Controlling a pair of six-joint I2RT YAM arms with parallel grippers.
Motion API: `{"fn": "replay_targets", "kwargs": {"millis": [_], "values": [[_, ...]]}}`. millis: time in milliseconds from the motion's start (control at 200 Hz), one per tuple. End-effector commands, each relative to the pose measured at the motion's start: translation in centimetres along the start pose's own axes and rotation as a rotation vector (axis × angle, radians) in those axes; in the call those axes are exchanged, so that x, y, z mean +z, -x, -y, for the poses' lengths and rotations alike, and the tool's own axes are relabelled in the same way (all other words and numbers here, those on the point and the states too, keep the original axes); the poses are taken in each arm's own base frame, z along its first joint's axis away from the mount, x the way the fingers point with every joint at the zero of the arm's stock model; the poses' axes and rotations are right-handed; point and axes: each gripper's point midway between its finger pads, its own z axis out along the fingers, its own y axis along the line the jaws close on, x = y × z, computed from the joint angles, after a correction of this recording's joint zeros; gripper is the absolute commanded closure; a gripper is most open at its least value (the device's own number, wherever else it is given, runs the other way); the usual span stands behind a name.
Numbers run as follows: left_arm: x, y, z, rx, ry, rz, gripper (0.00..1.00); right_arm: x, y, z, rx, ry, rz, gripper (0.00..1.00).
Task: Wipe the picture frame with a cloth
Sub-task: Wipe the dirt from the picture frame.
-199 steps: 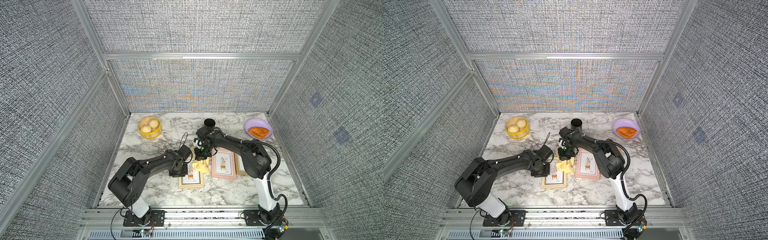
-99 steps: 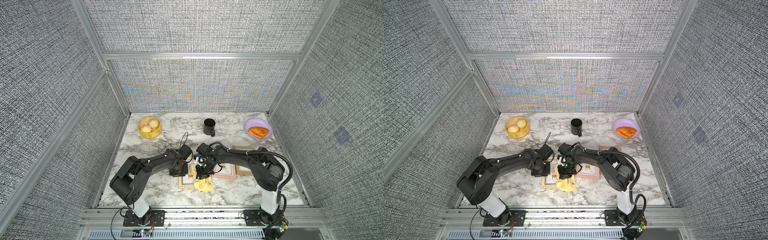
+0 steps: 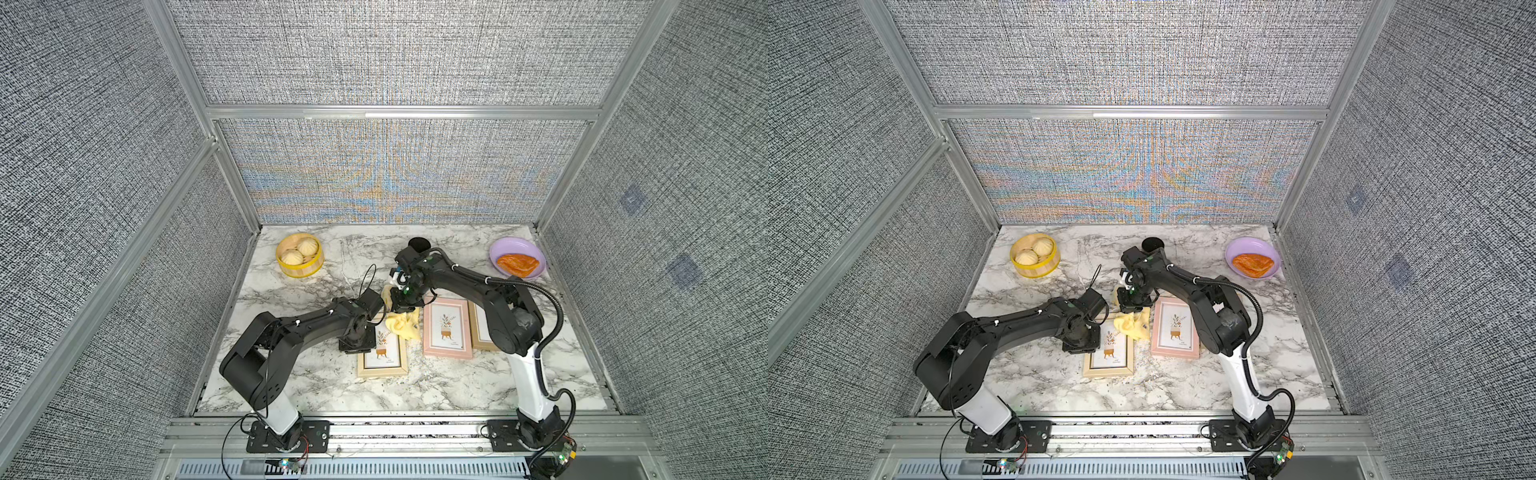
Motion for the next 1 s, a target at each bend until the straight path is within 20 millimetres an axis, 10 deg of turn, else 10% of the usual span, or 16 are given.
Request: {"fn": "replay_targets", "kwargs": {"millis": [0,385,996], "values": [[3.2,-0.8,0.1,-0.006,0.005,-0.062,1.0,0.2,-2.1,0.3,-0.002,-0.01,-0.07,1.0],[3.0,-0.3,0.7,-0.022,-0.017,-0.048,1.0,1.5,-13.5,0.2,0.056,-0.005,-0.181,1.0],[3.0,-0.2,0.9,-0.051,-0.024,-0.046,1.0,1.8,-19.0,-2.1,0.024,-0.029,-0.19,1.0]]}}
